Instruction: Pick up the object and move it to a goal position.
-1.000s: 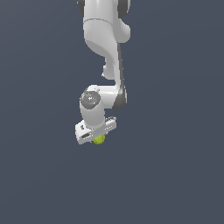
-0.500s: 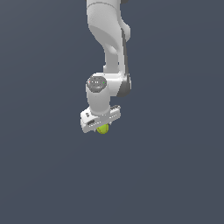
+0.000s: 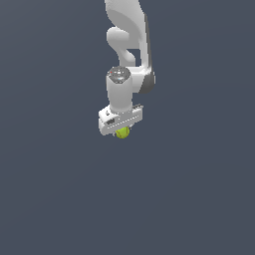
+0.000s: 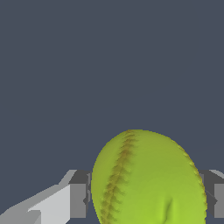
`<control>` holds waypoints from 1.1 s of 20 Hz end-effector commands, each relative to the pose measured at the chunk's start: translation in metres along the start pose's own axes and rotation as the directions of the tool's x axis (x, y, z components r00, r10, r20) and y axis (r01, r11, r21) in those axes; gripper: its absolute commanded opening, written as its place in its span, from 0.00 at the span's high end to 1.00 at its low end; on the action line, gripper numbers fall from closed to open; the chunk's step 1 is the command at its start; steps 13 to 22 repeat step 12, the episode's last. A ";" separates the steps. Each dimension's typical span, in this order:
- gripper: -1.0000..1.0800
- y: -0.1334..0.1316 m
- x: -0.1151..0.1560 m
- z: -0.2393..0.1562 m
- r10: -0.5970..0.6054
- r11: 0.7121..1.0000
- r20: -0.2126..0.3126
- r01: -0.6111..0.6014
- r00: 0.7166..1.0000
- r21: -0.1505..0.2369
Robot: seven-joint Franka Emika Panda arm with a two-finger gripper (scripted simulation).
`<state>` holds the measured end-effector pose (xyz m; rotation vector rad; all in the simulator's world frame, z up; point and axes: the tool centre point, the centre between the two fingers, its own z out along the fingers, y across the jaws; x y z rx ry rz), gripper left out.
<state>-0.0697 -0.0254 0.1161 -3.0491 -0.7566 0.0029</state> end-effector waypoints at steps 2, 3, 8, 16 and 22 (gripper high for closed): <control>1.00 -0.012 -0.009 -0.010 0.000 1.000 -0.001 0.000 1.000 -0.001; 1.00 -0.015 -0.011 -0.012 0.000 1.000 -0.001 0.000 1.000 -0.001; 1.00 -0.025 -0.018 -0.020 0.000 1.000 -0.001 0.000 1.000 -0.001; 1.00 -0.027 -0.019 -0.022 0.000 1.000 -0.001 0.000 1.000 -0.001; 1.00 -0.027 -0.019 -0.022 0.000 1.000 -0.001 0.000 1.000 -0.001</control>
